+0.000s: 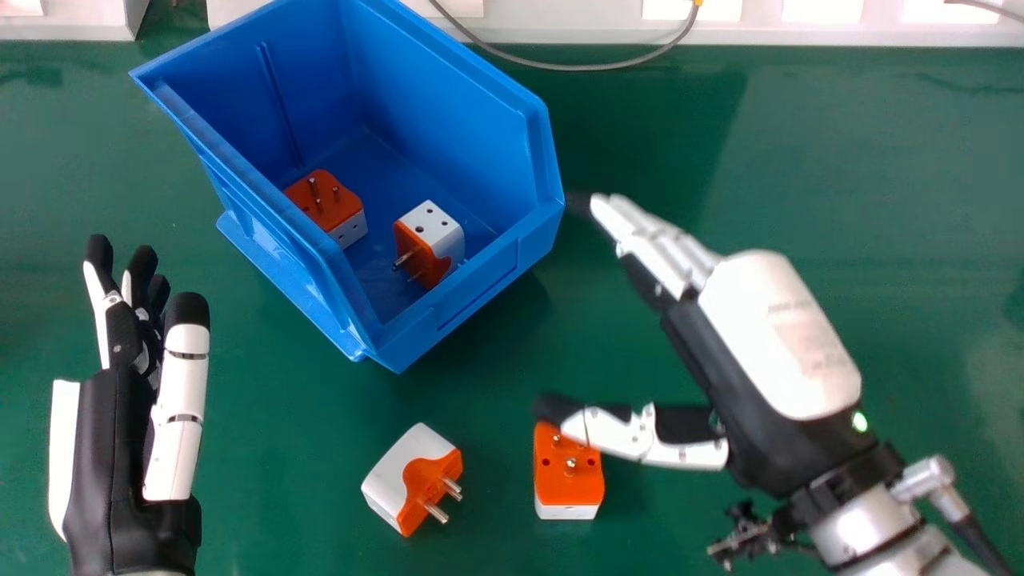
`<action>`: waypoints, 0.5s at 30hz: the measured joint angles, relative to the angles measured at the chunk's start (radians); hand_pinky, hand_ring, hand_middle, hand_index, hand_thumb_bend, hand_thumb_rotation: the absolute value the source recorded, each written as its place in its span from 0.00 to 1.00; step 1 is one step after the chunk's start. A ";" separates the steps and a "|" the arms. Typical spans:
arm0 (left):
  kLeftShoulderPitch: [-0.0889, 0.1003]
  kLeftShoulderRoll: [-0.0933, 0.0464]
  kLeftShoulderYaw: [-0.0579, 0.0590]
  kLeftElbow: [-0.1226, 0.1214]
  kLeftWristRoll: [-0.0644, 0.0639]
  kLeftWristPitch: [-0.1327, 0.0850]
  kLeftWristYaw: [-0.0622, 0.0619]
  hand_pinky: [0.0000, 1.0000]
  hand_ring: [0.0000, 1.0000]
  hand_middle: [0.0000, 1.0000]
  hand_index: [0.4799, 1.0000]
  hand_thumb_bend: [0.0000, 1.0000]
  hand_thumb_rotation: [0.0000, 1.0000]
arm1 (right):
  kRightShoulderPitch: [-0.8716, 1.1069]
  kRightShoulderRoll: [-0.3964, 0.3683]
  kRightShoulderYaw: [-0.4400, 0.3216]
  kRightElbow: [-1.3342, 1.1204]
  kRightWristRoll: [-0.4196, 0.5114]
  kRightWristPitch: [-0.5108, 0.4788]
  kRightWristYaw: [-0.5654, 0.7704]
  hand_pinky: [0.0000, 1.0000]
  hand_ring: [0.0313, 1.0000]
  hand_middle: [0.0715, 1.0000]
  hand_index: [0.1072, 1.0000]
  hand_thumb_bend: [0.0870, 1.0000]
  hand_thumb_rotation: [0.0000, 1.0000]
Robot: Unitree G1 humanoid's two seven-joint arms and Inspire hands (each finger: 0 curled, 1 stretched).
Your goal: Pick all objects and put in blue box
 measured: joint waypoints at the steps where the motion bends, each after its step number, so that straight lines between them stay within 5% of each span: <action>1: 0.000 0.000 0.000 0.000 0.000 0.000 0.000 1.00 1.00 1.00 1.00 0.42 0.85 | 0.001 -0.006 -0.001 0.016 -0.006 -0.014 -0.005 0.75 0.88 0.92 0.92 0.42 0.86; 6: -0.001 0.000 0.000 -0.001 0.007 -0.001 0.000 1.00 1.00 1.00 1.00 0.43 0.84 | 0.006 -0.027 0.000 0.118 -0.041 -0.077 -0.025 0.77 0.90 0.93 0.92 0.46 0.84; 15: -0.003 -0.001 0.000 -0.010 0.001 0.000 0.005 1.00 1.00 1.00 1.00 0.40 0.85 | -0.053 -0.046 0.042 0.319 -0.105 -0.125 -0.051 0.75 0.88 0.91 0.88 0.49 0.85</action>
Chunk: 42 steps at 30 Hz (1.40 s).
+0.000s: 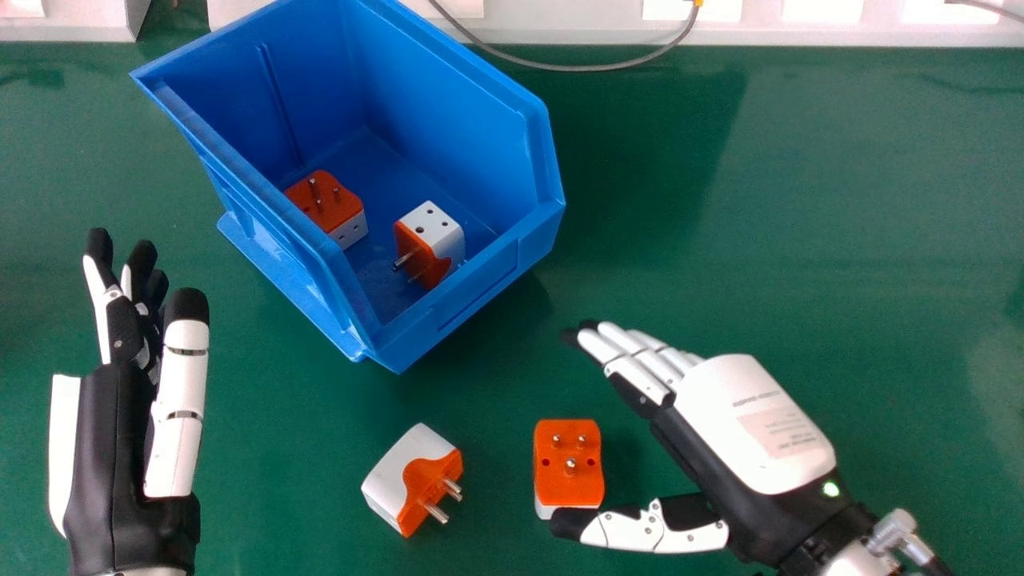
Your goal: Pick all objects and put in blue box
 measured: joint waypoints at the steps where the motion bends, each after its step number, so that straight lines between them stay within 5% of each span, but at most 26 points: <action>1: 0.000 0.000 0.000 -0.003 0.000 0.002 0.003 1.00 1.00 1.00 1.00 0.40 0.85 | -0.011 0.000 0.005 0.019 -0.008 -0.002 -0.005 0.75 0.88 0.91 0.88 0.49 0.86; 17: -0.011 0.001 0.002 -0.016 -0.006 0.018 0.004 1.00 1.00 1.00 1.00 0.42 0.84 | -0.188 -0.001 0.104 0.225 -0.115 0.057 -0.020 0.76 0.87 0.91 0.89 0.46 0.83; 23: -0.008 0.002 0.005 -0.018 -0.008 0.019 0.005 1.00 1.00 1.00 1.00 0.33 0.89 | -0.231 -0.001 0.135 0.246 -0.145 0.086 -0.041 0.75 0.86 0.90 0.89 0.44 0.80; 31: -0.010 0.008 0.006 -0.025 -0.003 0.020 0.004 1.00 1.00 1.00 1.00 0.34 0.84 | -0.256 -0.004 0.178 0.249 -0.196 0.134 -0.061 0.74 0.85 0.89 0.88 0.42 0.80; 42: -0.012 0.012 0.011 -0.029 -0.013 0.030 -0.004 1.00 1.00 1.00 1.00 0.32 0.85 | -0.268 -0.014 0.206 0.249 -0.214 0.155 -0.070 0.75 0.87 0.90 0.88 0.43 0.82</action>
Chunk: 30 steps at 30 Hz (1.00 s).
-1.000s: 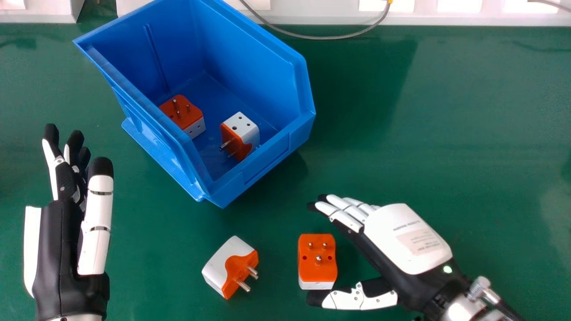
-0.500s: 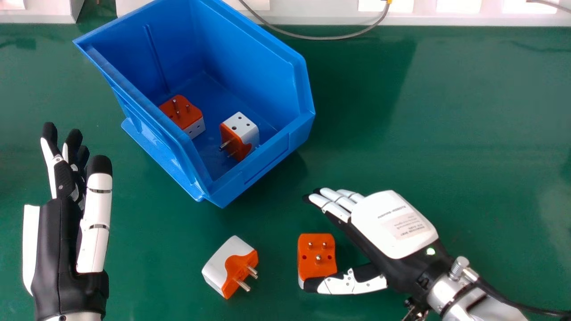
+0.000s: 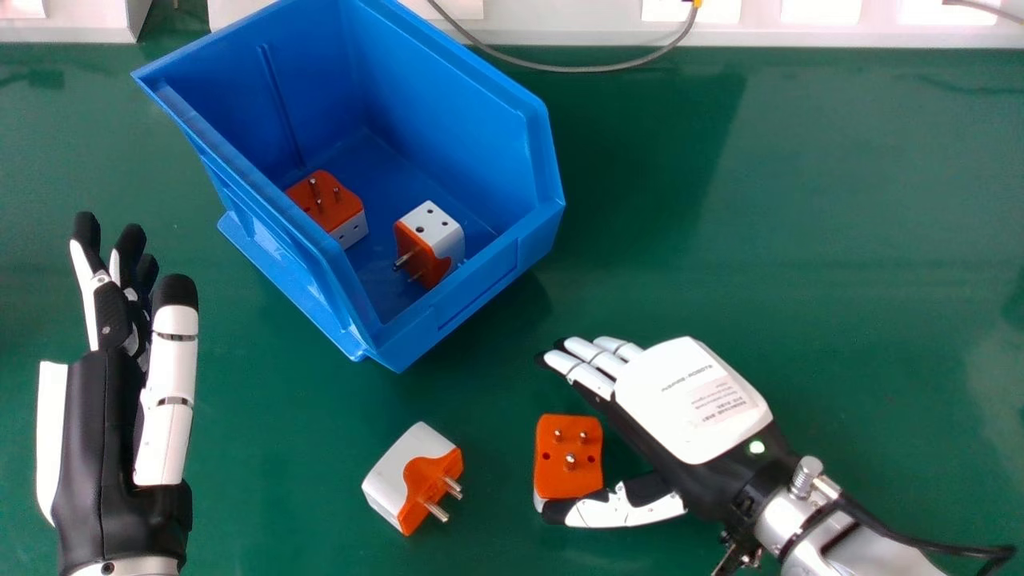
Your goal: Pick all objects and put in blue box
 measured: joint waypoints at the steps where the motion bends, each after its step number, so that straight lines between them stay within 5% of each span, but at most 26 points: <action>1: 0.000 0.000 0.000 0.000 0.000 0.001 0.000 1.00 1.00 1.00 1.00 0.32 0.84 | -0.001 -0.001 0.004 -0.001 -0.002 0.004 0.000 0.75 0.87 0.90 0.88 0.43 0.81; 30: -0.010 0.001 0.010 -0.011 -0.002 0.014 -0.005 1.00 1.00 1.00 1.00 0.34 0.86 | -0.066 0.009 0.089 0.066 -0.029 0.075 -0.034 0.70 0.80 0.82 0.81 0.35 0.72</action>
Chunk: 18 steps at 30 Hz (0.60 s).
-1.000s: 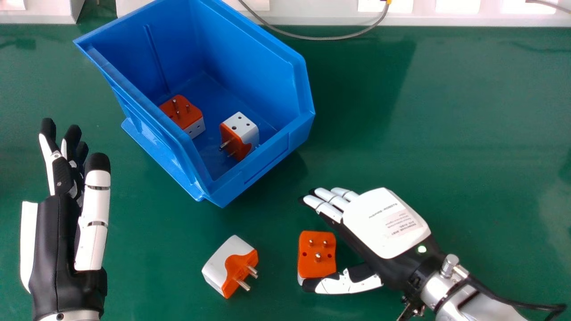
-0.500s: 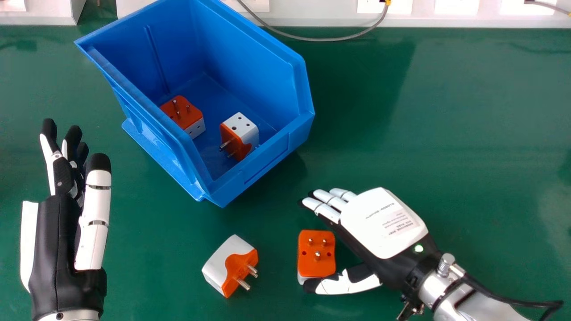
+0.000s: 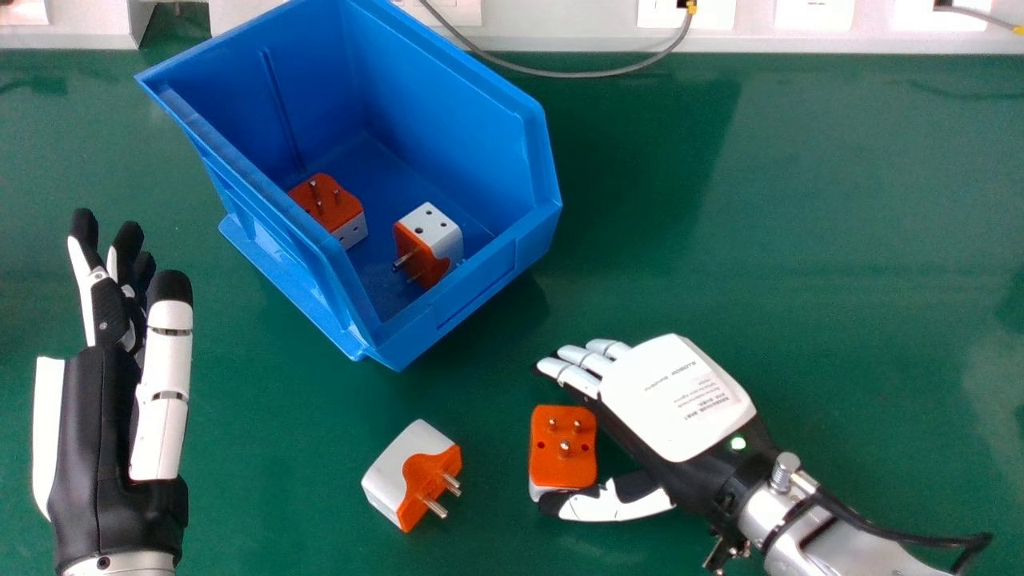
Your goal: Pick all objects and put in blue box
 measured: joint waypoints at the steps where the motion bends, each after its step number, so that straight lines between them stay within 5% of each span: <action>1: 0.001 0.000 0.000 -0.007 0.000 0.004 0.000 1.00 1.00 1.00 1.00 0.34 0.86 | -0.002 0.001 0.003 0.003 -0.002 0.002 -0.004 0.69 0.79 0.80 0.79 0.34 0.70; 3: 0.001 0.000 0.000 -0.018 0.001 0.009 0.000 1.00 1.00 1.00 1.00 0.34 0.86 | -0.005 0.004 0.007 0.010 -0.002 0.005 -0.015 0.64 0.72 0.73 0.71 0.33 0.65; 6: 0.002 0.000 0.000 -0.022 0.003 0.015 0.002 1.00 1.00 1.00 1.00 0.34 0.85 | -0.005 0.011 0.008 0.029 0.003 0.000 -0.050 0.41 0.44 0.44 0.42 0.31 0.47; 12: 0.002 -0.001 -0.001 -0.023 0.013 0.020 0.005 1.00 1.00 1.00 1.00 0.32 0.85 | -0.021 0.041 0.000 0.048 0.045 0.001 -0.077 0.18 0.19 0.22 0.26 0.33 0.42; 18: 0.002 -0.003 -0.002 -0.024 0.012 0.020 0.009 1.00 1.00 1.00 1.00 0.33 0.84 | -0.020 0.042 -0.014 0.018 0.111 0.005 -0.024 0.12 0.13 0.17 0.19 0.30 0.38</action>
